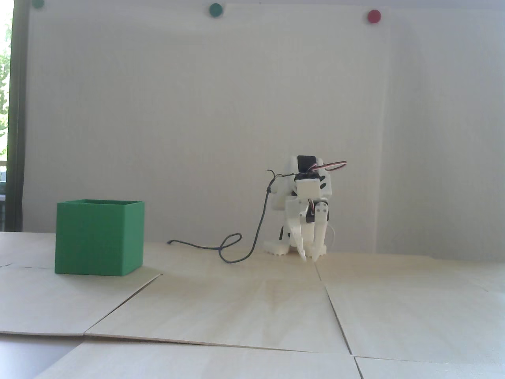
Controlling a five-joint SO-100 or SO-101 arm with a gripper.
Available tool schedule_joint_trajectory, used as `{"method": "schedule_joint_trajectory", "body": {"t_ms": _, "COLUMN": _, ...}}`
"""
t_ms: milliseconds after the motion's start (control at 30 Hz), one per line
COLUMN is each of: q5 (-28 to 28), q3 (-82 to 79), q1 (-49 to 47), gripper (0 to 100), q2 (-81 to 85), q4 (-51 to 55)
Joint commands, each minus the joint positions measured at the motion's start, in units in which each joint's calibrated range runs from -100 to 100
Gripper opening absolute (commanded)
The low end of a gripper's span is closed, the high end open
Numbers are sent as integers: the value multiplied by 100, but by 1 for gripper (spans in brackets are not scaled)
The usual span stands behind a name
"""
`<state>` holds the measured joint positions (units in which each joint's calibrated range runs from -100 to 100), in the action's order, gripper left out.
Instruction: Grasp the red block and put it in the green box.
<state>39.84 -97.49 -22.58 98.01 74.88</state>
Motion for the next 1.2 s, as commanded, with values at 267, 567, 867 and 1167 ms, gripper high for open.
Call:
{"method": "schedule_joint_trajectory", "body": {"t_ms": 267, "q5": 9, "q3": -118, "q1": 582, "gripper": 3, "q2": 73, "q4": 194}}
{"method": "schedule_joint_trajectory", "body": {"t_ms": 567, "q5": 279, "q3": -118, "q1": 566, "gripper": 3, "q2": 73, "q4": 177}}
{"method": "schedule_joint_trajectory", "body": {"t_ms": 867, "q5": 503, "q3": -118, "q1": 598, "gripper": 3, "q2": 73, "q4": 177}}
{"method": "schedule_joint_trajectory", "body": {"t_ms": 1167, "q5": 696, "q3": -118, "q1": 598, "gripper": 3, "q2": 73, "q4": 177}}
